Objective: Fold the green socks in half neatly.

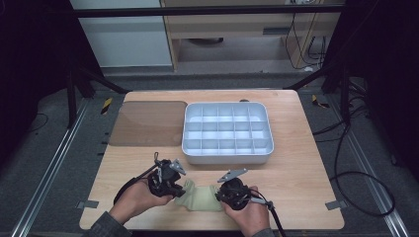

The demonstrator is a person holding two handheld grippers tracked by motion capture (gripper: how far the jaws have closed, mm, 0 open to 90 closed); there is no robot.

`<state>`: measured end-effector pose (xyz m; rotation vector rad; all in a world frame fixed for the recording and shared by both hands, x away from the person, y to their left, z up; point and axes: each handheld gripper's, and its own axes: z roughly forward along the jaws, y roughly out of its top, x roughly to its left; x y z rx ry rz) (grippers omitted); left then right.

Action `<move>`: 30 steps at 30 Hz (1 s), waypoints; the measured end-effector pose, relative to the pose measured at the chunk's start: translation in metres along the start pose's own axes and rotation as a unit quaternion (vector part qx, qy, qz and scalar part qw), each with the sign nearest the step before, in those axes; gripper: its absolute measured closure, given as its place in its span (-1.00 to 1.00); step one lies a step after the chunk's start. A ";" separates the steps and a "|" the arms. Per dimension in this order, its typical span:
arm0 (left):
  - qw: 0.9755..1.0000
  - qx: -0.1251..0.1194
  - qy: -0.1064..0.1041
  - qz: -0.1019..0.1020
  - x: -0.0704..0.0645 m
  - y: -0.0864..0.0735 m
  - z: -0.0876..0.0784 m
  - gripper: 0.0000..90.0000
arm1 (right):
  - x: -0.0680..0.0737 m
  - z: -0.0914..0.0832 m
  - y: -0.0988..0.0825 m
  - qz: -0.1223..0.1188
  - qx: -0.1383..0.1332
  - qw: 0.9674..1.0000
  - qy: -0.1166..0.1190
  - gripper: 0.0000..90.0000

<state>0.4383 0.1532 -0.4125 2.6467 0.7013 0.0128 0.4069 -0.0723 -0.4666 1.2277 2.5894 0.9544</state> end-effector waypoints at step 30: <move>1.000 0.013 -0.008 0.021 -0.019 0.037 0.021 0.79 | -0.017 -0.006 -0.018 0.025 0.010 1.000 0.014 0.69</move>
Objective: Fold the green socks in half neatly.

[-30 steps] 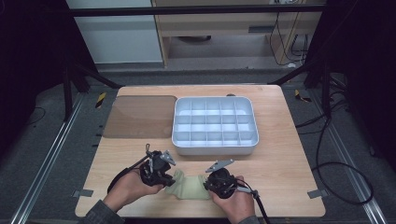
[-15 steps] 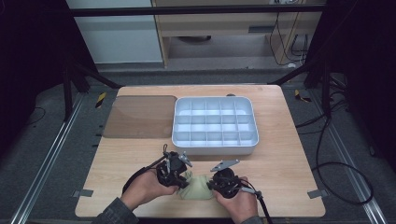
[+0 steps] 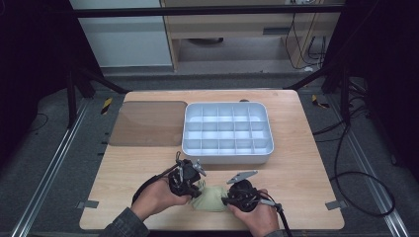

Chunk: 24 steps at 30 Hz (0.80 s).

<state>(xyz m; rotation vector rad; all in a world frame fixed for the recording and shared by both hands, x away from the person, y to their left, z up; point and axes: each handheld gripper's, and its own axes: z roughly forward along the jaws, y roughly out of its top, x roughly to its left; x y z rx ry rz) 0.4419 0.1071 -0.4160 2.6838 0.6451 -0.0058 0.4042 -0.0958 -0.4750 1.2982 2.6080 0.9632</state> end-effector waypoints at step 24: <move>1.000 0.002 -0.022 0.018 -0.028 0.027 0.016 0.79 | -0.005 0.003 -0.003 0.014 -0.008 1.000 0.004 0.89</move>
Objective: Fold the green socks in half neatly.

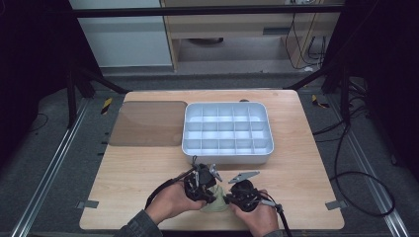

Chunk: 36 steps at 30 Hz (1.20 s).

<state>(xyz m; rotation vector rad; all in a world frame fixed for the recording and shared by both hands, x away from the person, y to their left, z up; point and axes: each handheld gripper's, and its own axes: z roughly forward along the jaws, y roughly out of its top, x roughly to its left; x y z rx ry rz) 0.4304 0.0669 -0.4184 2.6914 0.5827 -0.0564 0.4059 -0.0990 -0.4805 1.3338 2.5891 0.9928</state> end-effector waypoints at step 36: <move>1.000 -0.027 -0.001 -0.010 -0.007 0.010 0.009 0.68 | -0.016 -0.012 -0.016 0.036 -0.036 0.999 0.017 0.78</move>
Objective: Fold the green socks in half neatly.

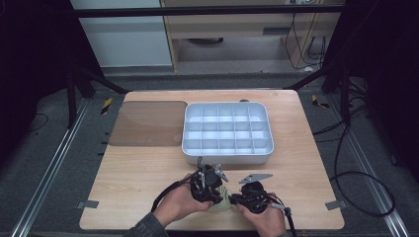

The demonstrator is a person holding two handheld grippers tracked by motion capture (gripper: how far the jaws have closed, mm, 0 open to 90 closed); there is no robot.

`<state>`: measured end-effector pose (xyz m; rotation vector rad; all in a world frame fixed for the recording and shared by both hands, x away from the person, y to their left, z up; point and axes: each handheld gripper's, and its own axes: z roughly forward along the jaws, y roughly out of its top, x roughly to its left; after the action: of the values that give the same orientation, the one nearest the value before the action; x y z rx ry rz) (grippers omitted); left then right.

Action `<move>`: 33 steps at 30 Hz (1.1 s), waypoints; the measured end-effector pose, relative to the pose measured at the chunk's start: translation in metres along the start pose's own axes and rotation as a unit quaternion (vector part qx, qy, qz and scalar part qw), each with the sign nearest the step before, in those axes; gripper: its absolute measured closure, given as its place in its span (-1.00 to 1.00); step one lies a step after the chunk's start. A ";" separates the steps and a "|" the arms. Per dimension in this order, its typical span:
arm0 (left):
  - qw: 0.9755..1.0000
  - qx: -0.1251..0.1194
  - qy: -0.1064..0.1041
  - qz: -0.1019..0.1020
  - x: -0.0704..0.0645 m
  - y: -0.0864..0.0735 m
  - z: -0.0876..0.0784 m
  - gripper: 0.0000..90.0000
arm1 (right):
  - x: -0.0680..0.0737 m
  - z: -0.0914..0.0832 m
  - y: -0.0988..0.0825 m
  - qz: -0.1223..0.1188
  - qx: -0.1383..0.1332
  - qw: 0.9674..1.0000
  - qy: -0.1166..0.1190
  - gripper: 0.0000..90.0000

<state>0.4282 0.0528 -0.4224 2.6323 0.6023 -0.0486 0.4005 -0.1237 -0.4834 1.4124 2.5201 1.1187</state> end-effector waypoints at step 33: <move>0.994 -0.066 0.074 -0.038 0.008 -0.065 -0.003 0.22 | 0.018 0.000 0.016 -0.014 -0.015 0.999 -0.046 0.05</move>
<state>0.4074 0.1100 -0.4476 2.4994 0.7296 0.1588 0.4016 -0.1046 -0.4683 1.3842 2.4417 1.0568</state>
